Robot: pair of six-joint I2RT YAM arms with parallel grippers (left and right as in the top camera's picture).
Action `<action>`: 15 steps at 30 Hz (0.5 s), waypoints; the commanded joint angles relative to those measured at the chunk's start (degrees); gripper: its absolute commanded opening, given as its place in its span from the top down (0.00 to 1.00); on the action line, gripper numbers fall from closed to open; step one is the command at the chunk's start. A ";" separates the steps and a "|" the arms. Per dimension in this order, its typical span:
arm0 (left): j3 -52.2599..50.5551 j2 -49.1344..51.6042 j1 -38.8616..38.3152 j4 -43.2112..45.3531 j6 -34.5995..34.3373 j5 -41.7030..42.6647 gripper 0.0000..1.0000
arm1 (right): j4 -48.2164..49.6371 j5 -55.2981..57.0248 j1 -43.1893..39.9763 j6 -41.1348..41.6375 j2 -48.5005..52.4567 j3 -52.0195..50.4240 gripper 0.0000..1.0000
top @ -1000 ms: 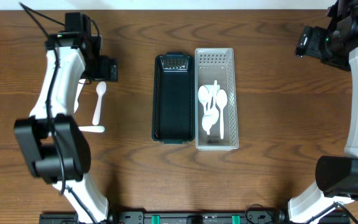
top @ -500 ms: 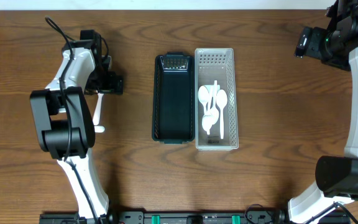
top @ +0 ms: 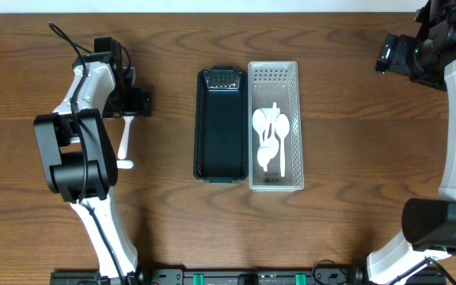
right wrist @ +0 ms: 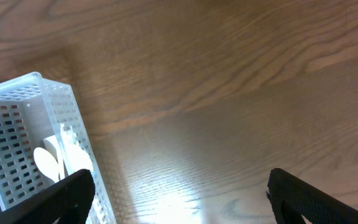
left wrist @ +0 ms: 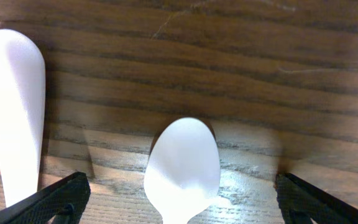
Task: Pack container
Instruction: 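Grasp the white spoon among the forks with the left gripper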
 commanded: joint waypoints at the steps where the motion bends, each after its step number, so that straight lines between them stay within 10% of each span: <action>1: 0.07 1.31 0.22 0.48 0.61 -0.31 0.06 | -0.59 0.24 -0.15 -0.59 -0.11 0.37 0.08; 15: 0.07 1.31 0.17 0.15 0.13 -0.31 0.54 | -1.66 0.26 -0.11 -0.59 -0.11 0.37 0.08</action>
